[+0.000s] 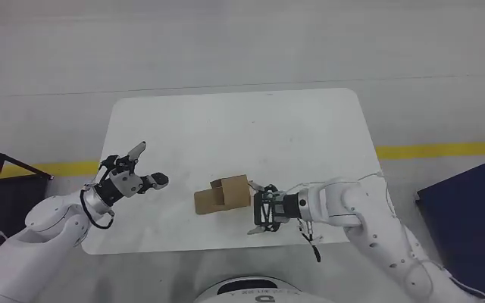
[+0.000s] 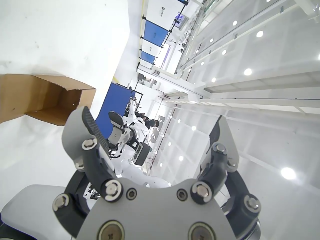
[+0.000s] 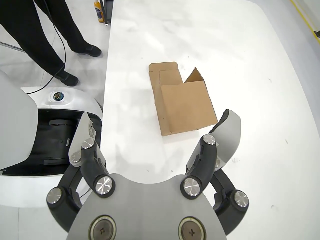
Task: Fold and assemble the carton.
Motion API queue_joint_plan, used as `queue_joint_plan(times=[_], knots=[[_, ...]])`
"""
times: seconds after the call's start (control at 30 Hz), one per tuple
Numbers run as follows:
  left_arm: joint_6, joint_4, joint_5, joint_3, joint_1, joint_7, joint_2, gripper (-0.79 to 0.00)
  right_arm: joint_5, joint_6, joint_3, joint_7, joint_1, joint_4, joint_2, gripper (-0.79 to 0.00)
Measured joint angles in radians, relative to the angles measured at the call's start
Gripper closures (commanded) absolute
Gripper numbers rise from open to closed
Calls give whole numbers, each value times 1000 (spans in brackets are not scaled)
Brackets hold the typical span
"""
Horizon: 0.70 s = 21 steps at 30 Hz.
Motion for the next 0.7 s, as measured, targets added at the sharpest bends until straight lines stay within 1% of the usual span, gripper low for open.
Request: queue_joint_plan(times=[0.13,0.3,0.47,0.7], knots=[[0,0,0,1,-1,0,0,-785,-38,12,-62,-55,39,57,-16,-785],[0,0,0,1,-1,0,0,-785,-42,29,-106,-117,83,99,-33,-785],[0,0,0,1,-1,0,0,-785,-55,34,-141,-117,119,136,-44,-785],[0,0,0,1,-1,0,0,-785,-25,29,-169,-102,156,199,-56,-785]])
